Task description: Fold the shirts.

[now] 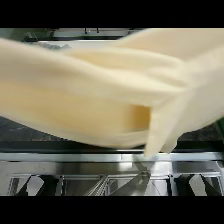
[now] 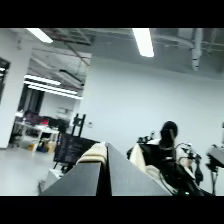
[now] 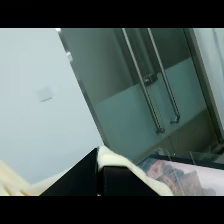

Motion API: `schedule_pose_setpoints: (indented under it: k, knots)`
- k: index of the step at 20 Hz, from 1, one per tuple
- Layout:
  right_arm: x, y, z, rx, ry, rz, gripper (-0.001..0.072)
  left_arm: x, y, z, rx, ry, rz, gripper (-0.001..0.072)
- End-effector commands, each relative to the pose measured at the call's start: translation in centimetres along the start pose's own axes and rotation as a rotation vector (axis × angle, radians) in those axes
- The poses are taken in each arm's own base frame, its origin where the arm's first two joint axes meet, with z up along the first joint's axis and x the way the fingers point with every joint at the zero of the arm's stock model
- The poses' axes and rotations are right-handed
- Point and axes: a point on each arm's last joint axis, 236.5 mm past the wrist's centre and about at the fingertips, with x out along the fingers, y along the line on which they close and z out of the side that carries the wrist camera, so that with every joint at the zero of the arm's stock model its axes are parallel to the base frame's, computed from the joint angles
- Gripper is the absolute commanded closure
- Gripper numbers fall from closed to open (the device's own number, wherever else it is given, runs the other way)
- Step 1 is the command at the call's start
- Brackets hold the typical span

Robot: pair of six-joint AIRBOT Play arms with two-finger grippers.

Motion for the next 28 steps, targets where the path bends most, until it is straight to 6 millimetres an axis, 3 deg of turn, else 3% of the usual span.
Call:
schedule_pose_setpoints:
  k: [1,3,5,7,9,11,13,14,15,16,19,21,24,26,28]
  knots:
    - [0.8,-4.6,-3.6,0.030,0.145,-0.131,0.0694,-1.3,7.6,-3.2,-0.157,0.086,0.205,0.0690]
    - [2.3,-4.9,-5.7,0.067,0.209,-0.097,0.0695,-0.2,8.1,-4.9,-0.266,0.090,0.100,0.0690]
    - [2.6,-3.7,-5.3,0.053,0.191,-0.078,0.0694,1.2,4.6,-5.5,-0.297,0.105,-0.095,0.0691]
    - [2.6,-1.5,-4.1,0.006,0.141,-0.052,0.0695,2.2,0.8,-4.4,-0.222,0.075,-0.203,0.0690]
    - [2.4,1.4,-2.9,-0.075,0.095,-0.032,0.0694,3.6,-3.5,-4.4,-0.089,0.120,-0.229,0.0687]
    - [2.2,3.1,-2.0,-0.167,0.048,-0.081,0.0695,4.8,-7.0,-4.6,0.040,0.174,-0.216,0.0687]
    - [2.1,3.5,-0.9,-0.223,0.003,-0.119,0.0694,5.5,-8.4,-4.3,0.100,0.215,-0.175,0.0686]
    - [2.1,3.2,-0.6,-0.247,-0.009,-0.132,0.0695,5.4,-7.9,-3.9,0.108,0.223,-0.142,0.0686]
    - [2.0,2.1,-0.5,-0.250,-0.005,-0.165,0.0695,5.1,-6.1,-3.7,0.101,0.242,-0.084,0.0686]
    - [1.9,0.0,-0.7,-0.239,0.011,-0.215,0.0695,4.5,-2.9,-3.8,0.072,0.274,0.014,0.0686]
    - [3.9,-7.0,-3.2,-0.133,0.098,-0.264,0.0695,2.0,10.0,-6.4,-0.106,0.377,0.294,0.0685]
    - [7.3,-13.4,-8.4,-0.051,0.226,-0.301,0.0695,0.3,18.6,-10.8,-0.255,0.481,0.398,0.0685]
    - [11.1,-24.4,-18.9,0.145,0.389,-0.396,0.0694,-1.8,29.5,-20.4,-0.514,0.655,0.457,0.0685]
    - [11.1,-31.3,-26.0,0.290,0.459,-0.469,0.0694,-4.2,35.8,-27.5,-0.692,0.744,0.492,0.0692]
    - [10.0,-37.2,-32.8,0.453,0.485,-0.543,0.0694,-7.2,40.5,-33.3,-0.829,0.814,0.544,0.0703]
